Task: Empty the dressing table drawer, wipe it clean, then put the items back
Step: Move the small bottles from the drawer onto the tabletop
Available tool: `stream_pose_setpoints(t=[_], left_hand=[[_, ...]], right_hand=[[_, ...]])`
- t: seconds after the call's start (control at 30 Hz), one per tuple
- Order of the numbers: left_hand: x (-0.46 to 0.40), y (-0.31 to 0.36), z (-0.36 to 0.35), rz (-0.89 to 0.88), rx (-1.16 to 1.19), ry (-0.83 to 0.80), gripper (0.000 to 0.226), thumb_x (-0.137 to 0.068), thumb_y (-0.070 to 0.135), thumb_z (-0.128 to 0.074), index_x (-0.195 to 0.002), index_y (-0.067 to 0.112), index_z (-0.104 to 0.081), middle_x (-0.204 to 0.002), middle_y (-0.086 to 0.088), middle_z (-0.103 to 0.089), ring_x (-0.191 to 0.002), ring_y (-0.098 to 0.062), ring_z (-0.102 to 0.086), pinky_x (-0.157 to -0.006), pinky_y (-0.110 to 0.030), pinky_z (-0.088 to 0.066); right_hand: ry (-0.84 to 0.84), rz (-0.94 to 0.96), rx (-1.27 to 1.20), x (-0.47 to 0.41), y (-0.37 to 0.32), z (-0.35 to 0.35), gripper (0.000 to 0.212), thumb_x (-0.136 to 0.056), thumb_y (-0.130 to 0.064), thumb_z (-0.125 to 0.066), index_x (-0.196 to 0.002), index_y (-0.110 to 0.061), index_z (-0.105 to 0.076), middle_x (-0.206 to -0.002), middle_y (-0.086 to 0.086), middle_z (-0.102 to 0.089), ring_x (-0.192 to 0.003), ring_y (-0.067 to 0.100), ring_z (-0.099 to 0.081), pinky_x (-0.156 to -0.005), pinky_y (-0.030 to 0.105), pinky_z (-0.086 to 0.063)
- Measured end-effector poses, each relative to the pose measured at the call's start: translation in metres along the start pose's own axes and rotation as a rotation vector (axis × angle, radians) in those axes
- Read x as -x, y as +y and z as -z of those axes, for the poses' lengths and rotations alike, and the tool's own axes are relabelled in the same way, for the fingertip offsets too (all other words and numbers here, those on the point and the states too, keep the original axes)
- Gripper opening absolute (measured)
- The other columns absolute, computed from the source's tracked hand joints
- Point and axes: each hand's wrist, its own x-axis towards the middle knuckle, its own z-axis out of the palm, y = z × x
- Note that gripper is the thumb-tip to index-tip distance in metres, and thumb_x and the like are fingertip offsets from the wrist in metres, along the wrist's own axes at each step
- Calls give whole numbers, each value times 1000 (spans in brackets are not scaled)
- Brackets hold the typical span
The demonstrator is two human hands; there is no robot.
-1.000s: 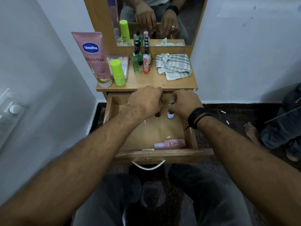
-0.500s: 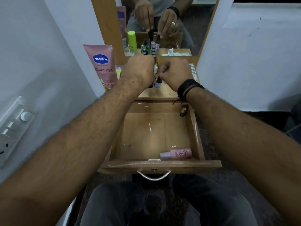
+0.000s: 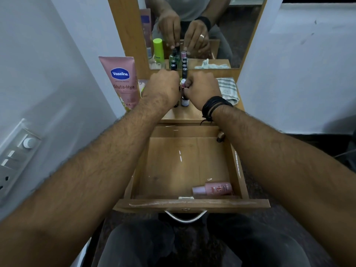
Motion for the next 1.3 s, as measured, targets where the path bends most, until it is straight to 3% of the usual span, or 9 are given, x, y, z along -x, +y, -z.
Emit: stream_pose_setpoints(t=[0.13,0.47,0.6,0.8,0.93,1.03,1.17,1.23,1.3], left_hand=[[-2,-3,-2,5,-4,-13,22,-92,9,-66,-112,16,-66,-115,-12,-62,-106,-34,-58,-85,-48,-54],[2,-5,-4,-3,-10,9,25,-91,6,-66,-114,14,-66,-114,-12,-62,-106,-34,-58,-83,-50,-56],[8,-2,-4,-16,-4,20,26,-93,9,-64,-118,14,-63,-118,-11,-61,-109,-34,-58,-83,-45,-51],[35,17,-5,-85,54,11,26,-96,9,-53,-120,13,-61,-122,-11,-58,-114,-37,-56,-89,-49,-52],[62,37,-15,-160,68,-43,24,-96,17,-57,-119,17,-60,-122,-10,-59,-112,-36,-58,-81,-47,-53],[82,47,-31,-246,40,-188,28,-93,25,-59,-120,18,-59,-118,-12,-61,-110,-35,-59,-76,-42,-50],[105,52,-57,-294,-52,-474,34,-90,31,-66,-122,20,-64,-123,-10,-64,-111,-32,-62,-90,-43,-54],[114,52,-68,-302,-80,-620,35,-90,37,-72,-119,18,-66,-116,-6,-66,-90,-23,-65,-82,-37,-54],[122,52,-78,-316,-96,-754,39,-87,41,-76,-116,16,-68,-98,-1,-68,-62,-10,-55,-72,-32,-53]], right_hand=[[8,-6,6,0,-1,-4,17,-92,-23,-58,-101,-21,-73,-104,6,-72,-100,31,-63,-83,39,-54],[15,10,-11,9,1,-1,17,-91,-21,-60,-105,-23,-70,-102,4,-72,-99,28,-64,-86,40,-53],[16,-9,-20,18,5,8,20,-91,-20,-57,-106,-23,-70,-104,4,-71,-100,28,-63,-86,42,-54],[35,-12,42,47,23,25,23,-90,-23,-57,-108,-19,-70,-102,4,-71,-99,27,-64,-87,42,-53],[-23,-66,69,74,35,29,24,-89,-27,-59,-110,-24,-70,-105,2,-71,-102,27,-63,-87,39,-53],[-137,-119,146,93,45,28,22,-89,-29,-57,-107,-24,-70,-108,6,-69,-103,31,-63,-86,42,-55],[-286,-226,240,110,64,21,26,-89,-25,-57,-112,-22,-69,-116,8,-65,-109,34,-60,-91,46,-55],[-317,-258,291,115,72,15,27,-90,-25,-58,-115,-23,-68,-119,8,-64,-111,35,-59,-91,46,-55],[-328,-266,343,118,77,7,27,-92,-25,-56,-115,-21,-68,-118,8,-64,-109,35,-59,-89,48,-55]])
